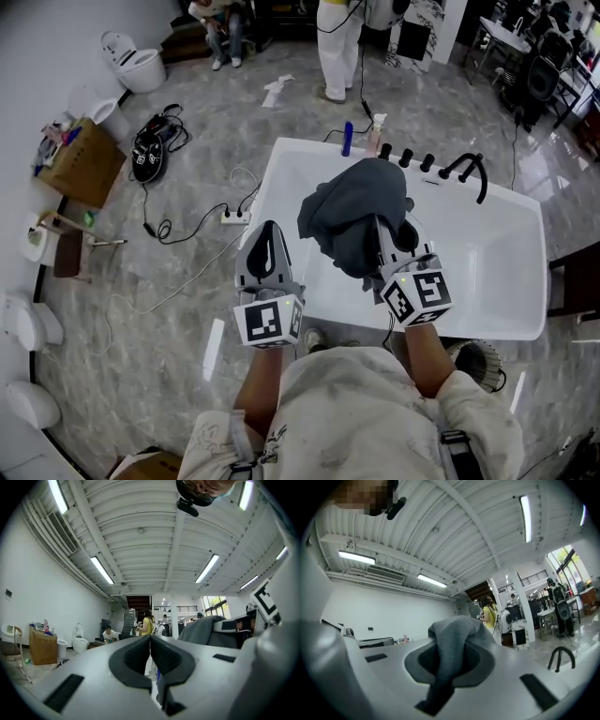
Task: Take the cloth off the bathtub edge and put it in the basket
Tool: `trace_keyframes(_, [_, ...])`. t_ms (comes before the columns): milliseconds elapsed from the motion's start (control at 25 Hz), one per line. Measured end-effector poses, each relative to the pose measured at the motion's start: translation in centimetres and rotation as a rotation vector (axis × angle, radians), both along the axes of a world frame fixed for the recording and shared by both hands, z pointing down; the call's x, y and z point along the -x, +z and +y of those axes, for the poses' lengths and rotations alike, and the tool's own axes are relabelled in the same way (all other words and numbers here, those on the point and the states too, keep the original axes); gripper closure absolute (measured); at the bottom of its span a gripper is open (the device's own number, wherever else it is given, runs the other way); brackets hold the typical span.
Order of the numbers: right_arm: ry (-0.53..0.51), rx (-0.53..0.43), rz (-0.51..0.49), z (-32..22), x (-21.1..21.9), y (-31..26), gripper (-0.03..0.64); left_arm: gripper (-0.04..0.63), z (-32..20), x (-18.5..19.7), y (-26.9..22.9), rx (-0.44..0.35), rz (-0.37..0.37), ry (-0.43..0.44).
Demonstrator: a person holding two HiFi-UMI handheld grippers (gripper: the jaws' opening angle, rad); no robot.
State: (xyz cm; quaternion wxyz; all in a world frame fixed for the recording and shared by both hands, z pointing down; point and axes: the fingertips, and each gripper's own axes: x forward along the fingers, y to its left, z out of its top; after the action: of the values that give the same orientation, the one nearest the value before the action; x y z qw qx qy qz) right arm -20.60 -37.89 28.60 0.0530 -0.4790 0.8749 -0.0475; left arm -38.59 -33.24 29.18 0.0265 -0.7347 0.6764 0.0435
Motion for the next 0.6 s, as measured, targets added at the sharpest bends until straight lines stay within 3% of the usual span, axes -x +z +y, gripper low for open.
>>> trace_keyframes(160, [0.102,-0.159,0.017,0.5,-1.3,-3.7,0.597,0.591,-0.4,0.0,-1.9,-0.037,-0.005,0.034])
trace_keyframes(280, [0.165,-0.225,0.026,0.9,-2.1,-5.4,0.597,0.591,-0.9,-0.4,-3.3,-0.071,-0.016,0.071])
trace_keyframes(600, [0.349,-0.209,0.041,1.5,-5.8,-5.1,0.597,0.591,-3.2,-2.8,-3.9,-0.099,-0.01,0.214])
